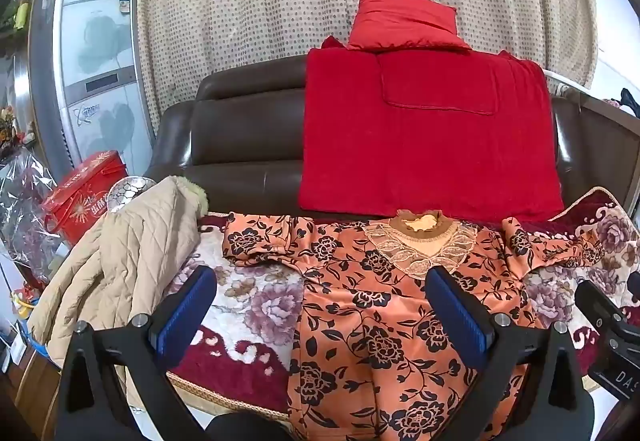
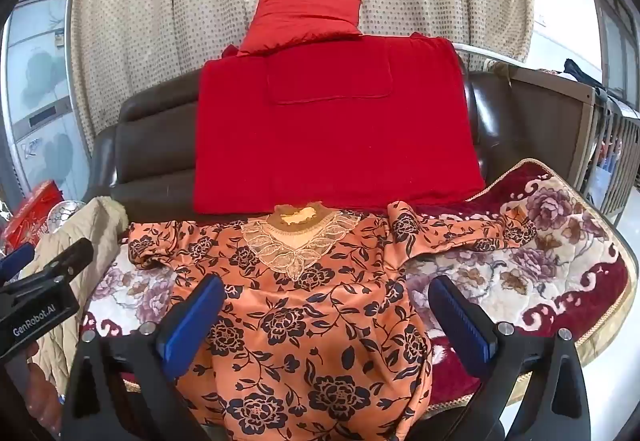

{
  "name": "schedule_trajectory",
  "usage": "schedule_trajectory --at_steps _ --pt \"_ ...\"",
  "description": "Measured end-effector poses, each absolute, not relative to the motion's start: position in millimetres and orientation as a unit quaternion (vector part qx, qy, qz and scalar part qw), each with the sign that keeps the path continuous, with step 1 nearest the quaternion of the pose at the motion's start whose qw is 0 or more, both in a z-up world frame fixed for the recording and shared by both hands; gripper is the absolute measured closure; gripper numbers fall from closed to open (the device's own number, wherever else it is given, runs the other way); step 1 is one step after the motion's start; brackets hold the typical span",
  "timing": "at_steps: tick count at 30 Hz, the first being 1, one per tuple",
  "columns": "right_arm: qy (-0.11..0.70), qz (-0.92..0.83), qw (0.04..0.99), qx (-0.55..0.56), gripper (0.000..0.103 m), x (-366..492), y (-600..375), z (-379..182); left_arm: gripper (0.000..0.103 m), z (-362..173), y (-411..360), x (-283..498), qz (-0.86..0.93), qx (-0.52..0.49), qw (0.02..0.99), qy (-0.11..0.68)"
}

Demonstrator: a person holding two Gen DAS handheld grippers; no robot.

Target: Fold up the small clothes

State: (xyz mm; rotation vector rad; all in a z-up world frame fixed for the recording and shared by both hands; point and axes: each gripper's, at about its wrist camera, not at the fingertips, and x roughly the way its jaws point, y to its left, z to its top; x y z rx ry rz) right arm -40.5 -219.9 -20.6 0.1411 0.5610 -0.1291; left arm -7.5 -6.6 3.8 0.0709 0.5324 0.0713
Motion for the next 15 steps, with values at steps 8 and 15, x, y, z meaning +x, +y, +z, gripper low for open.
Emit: schedule_trajectory --at_steps 8,15 --pt "0.277 -0.063 0.956 0.07 0.0 -38.4 -218.6 -20.4 0.0 0.8 -4.9 -5.0 0.037 0.037 0.964 0.262" --pt "0.274 -0.064 0.957 0.07 0.0 -37.9 -218.5 -21.7 0.0 -2.8 -6.7 -0.9 0.039 0.041 0.963 0.265"
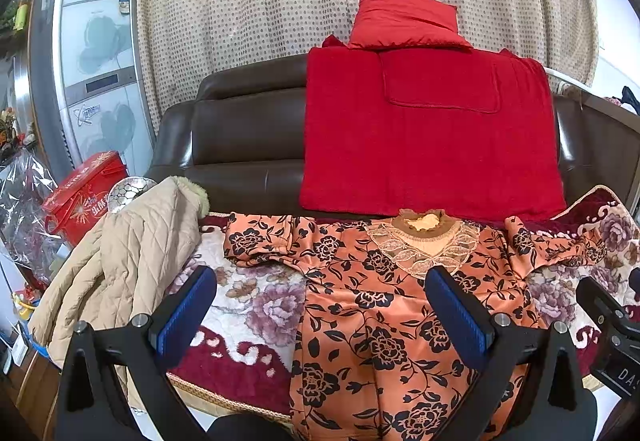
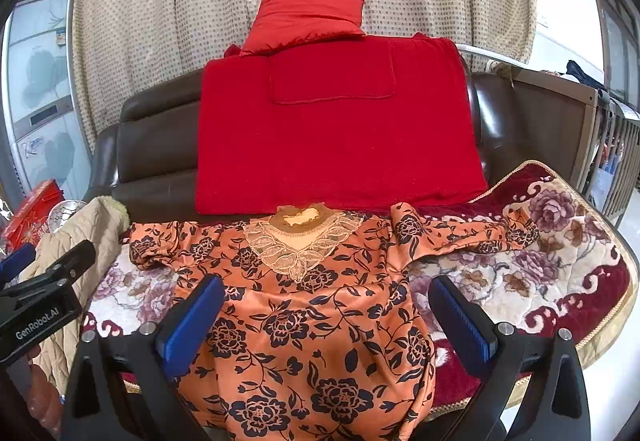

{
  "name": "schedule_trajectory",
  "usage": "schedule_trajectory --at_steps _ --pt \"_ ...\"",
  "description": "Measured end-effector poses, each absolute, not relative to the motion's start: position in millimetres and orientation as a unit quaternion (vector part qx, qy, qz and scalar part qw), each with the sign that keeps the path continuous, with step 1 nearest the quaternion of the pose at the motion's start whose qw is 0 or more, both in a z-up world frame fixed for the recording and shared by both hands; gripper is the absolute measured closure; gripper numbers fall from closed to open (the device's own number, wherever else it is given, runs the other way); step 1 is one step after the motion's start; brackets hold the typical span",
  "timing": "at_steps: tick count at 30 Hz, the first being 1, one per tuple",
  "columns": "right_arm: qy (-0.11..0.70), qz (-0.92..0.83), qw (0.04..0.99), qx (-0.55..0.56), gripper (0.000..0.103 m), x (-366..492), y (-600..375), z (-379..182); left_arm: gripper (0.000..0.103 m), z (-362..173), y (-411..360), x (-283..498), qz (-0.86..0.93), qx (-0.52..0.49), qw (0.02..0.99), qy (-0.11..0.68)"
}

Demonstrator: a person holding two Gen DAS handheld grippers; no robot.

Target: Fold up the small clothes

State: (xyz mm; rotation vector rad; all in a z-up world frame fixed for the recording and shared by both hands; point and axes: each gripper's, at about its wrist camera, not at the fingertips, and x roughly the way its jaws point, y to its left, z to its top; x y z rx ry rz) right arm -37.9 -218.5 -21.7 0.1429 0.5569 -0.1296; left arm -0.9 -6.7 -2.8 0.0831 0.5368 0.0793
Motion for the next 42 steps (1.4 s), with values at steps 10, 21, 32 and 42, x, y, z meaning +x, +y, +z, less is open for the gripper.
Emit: schedule_trajectory --at_steps 10,21,32,42 --pt "0.275 -0.064 0.957 0.066 0.0 -36.2 -214.8 -20.4 0.0 -8.8 -5.5 1.9 0.038 0.042 0.961 0.271" --pt "0.29 -0.072 0.952 0.057 0.0 -28.3 -215.9 -29.9 0.0 -13.2 -8.9 7.5 0.035 0.046 0.959 0.278" --pt "0.325 -0.069 0.94 0.079 0.0 -23.8 -220.2 -35.3 0.0 -17.2 -20.0 16.6 0.034 0.056 0.956 0.286" --pt "0.319 -0.082 0.941 0.081 0.0 -8.0 -235.5 -52.0 0.0 -31.7 -36.5 40.7 0.023 0.066 0.952 0.299"
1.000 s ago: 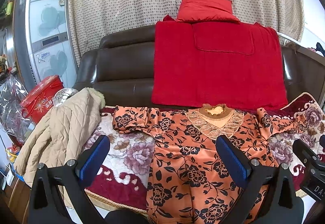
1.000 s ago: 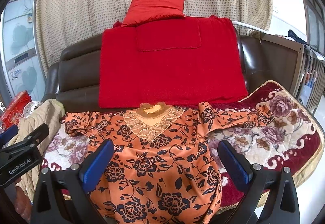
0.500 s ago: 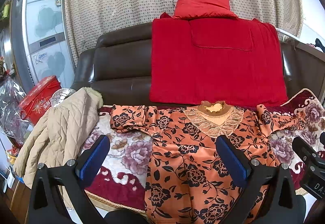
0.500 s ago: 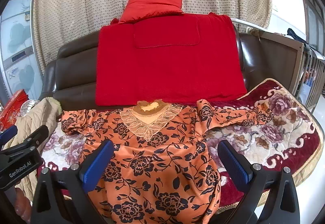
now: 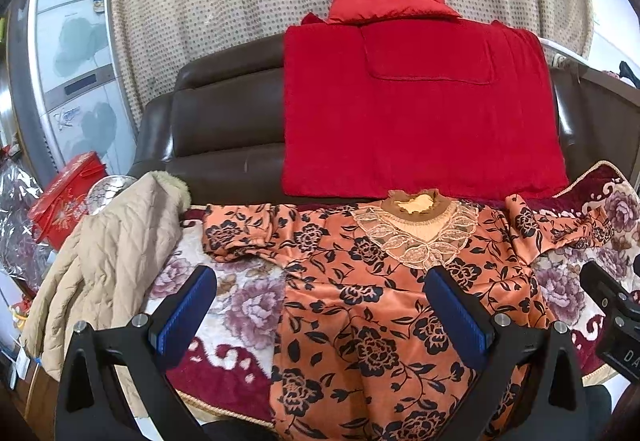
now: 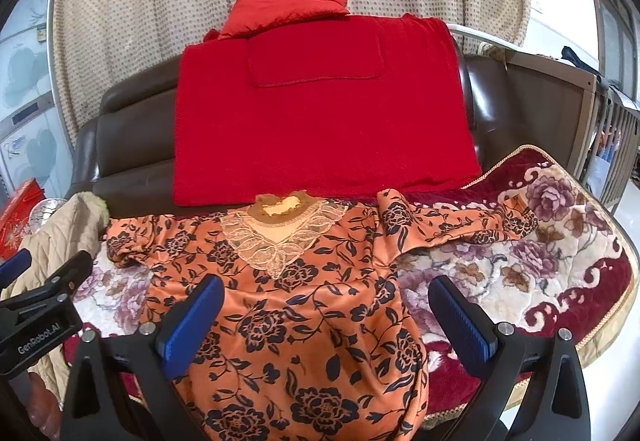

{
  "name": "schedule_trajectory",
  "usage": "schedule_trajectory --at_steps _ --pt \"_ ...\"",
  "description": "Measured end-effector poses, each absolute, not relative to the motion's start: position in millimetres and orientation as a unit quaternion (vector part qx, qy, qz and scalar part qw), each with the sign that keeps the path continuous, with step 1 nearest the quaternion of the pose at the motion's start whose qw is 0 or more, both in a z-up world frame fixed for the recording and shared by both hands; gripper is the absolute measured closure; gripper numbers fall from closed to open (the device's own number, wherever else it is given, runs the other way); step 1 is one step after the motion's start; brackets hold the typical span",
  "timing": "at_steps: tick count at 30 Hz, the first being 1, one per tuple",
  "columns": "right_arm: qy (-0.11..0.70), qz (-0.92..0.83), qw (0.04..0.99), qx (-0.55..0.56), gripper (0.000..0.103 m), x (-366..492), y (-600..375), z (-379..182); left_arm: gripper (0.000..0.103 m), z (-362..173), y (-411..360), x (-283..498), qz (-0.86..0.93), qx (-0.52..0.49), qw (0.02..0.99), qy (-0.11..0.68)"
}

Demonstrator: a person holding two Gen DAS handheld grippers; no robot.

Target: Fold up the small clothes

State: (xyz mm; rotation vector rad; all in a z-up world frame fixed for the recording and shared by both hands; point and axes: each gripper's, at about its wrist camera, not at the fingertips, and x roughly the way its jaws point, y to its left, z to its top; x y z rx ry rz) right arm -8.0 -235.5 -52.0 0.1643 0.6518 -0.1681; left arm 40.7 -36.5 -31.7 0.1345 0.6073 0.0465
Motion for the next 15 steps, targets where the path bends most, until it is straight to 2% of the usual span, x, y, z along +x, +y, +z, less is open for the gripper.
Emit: schedule_trajectory --at_steps 3,7,13,15 --pt "0.32 -0.086 0.94 0.079 0.0 3.8 -250.1 -63.9 0.0 -48.8 -43.6 68.3 -0.014 0.056 0.94 0.336" --pt "0.335 -0.034 0.928 0.158 0.0 39.8 -316.1 -101.9 0.0 -99.6 -51.0 123.6 -0.019 0.057 0.915 0.399" --pt "0.36 -0.071 0.879 0.306 0.0 95.9 -472.3 -191.4 0.0 -146.0 -60.4 183.7 -0.03 0.056 0.919 0.389" --pt "0.348 -0.09 0.841 0.405 0.005 106.4 -531.3 -224.5 0.0 -152.4 -64.7 198.5 -0.033 0.054 0.922 0.383"
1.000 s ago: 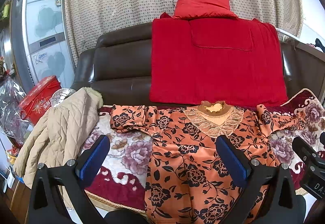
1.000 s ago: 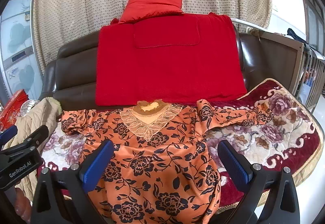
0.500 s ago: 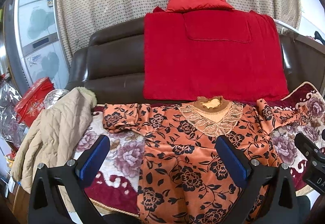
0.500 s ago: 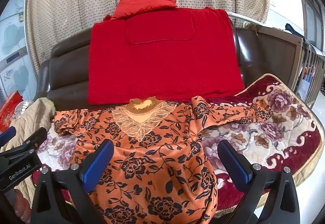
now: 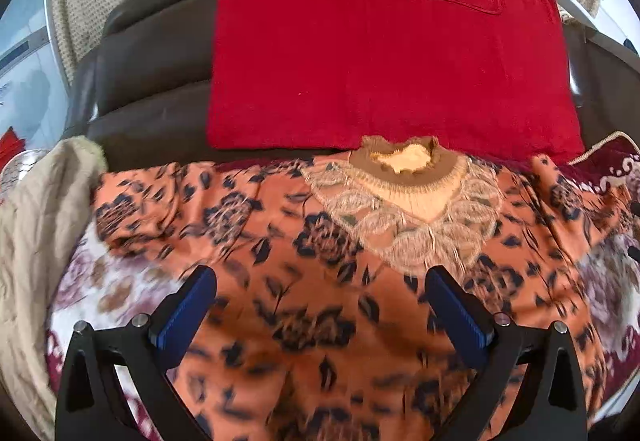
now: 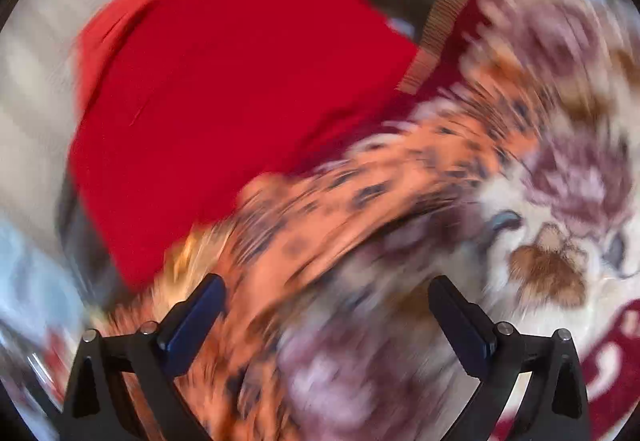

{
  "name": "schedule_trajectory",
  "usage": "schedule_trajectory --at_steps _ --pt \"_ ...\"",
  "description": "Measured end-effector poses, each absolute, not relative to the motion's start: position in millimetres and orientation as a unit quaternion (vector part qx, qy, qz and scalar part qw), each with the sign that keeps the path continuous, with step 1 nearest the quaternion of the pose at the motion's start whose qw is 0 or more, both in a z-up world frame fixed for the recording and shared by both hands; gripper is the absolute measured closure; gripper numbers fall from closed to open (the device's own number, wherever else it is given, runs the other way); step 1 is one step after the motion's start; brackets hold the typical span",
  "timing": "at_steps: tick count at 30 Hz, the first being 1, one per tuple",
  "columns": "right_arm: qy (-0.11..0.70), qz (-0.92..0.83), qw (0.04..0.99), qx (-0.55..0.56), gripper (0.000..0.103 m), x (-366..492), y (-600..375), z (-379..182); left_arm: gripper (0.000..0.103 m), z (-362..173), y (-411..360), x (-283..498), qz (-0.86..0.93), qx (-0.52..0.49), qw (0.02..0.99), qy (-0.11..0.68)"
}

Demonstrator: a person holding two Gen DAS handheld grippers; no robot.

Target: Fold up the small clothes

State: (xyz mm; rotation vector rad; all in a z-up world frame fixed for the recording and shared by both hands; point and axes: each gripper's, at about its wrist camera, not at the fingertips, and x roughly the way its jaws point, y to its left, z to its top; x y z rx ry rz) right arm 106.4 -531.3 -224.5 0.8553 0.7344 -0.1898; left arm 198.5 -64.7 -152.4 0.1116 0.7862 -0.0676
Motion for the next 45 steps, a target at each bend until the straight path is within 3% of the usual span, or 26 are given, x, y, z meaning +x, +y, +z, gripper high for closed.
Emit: schedule_trajectory --at_steps 5,10,11,12,13,17,28,31,35,36,37,38,39,40,43,45 --pt "0.288 -0.167 0.774 0.539 0.022 120.3 -618.6 -266.1 0.0 -165.9 -65.8 226.0 -0.037 0.037 0.926 0.374" --pt "0.257 -0.209 0.751 0.571 0.027 144.8 -659.7 -272.4 0.0 -180.2 -65.7 236.3 -0.03 0.048 0.931 0.361" --pt "0.259 -0.212 0.752 0.567 0.039 153.0 -662.4 -269.6 0.0 -182.1 -65.0 238.9 -0.027 0.048 0.931 0.362" --pt "0.265 -0.215 0.752 0.564 0.07 162.7 -665.3 -266.9 0.0 -182.9 -63.8 240.9 -0.024 0.048 0.931 0.361" --pt "0.275 -0.213 0.749 0.564 0.08 172.2 -667.9 -265.6 0.0 -182.7 -61.2 242.3 -0.018 0.047 0.933 0.357" --pt "0.269 -0.209 0.787 0.514 0.089 189.0 -650.1 -223.9 0.0 -171.7 -41.2 246.5 0.012 0.026 0.941 0.337" --pt "0.281 0.051 0.888 0.362 0.09 289.0 -415.8 -31.5 0.0 -135.3 69.7 240.6 0.143 -0.033 0.944 0.295" --pt "0.307 0.103 0.886 0.334 0.09 319.4 -340.8 -17.3 0.0 -137.2 108.8 236.0 0.173 -0.071 0.937 0.295" --pt "0.366 0.165 0.861 0.312 0.086 357.5 -238.2 -26.6 0.0 -143.2 143.8 227.4 0.166 -0.128 0.934 0.289" --pt "0.379 0.174 0.856 0.307 0.085 358.3 -221.2 -50.0 0.0 -144.5 150.1 228.3 0.169 -0.135 0.932 0.292" --pt "0.398 0.19 0.846 0.3 0.081 359.6 -200.0 -68.3 0.0 -145.4 156.4 228.8 0.174 -0.139 0.929 0.296" --pt "0.434 0.209 0.829 0.284 0.066 365.4 -175.7 -73.5 0.0 -146.5 160.1 229.9 0.178 -0.14 0.927 0.3" --pt "0.46 0.22 0.816 0.271 0.045 366.7 -162.0 -78.9 0.0 -147.1 165.0 230.3 0.182 -0.14 0.924 0.305" --pt "0.473 0.237 0.805 0.269 0.037 363.6 -153.9 -88.3 0.0 -149.7 172.2 230.5 0.19 -0.14 0.921 0.311" --pt "0.452 0.273 0.801 0.282 0.03 335.1 -170.8 -100.7 0.0 -153.4 187.4 228.5 0.209 -0.142 0.915 0.315" --pt "0.432 0.3 0.797 0.297 0.019 319.6 -197.0 -95.5 0.0 -156.2 196.0 226.9 0.22 -0.145 0.91 0.32"
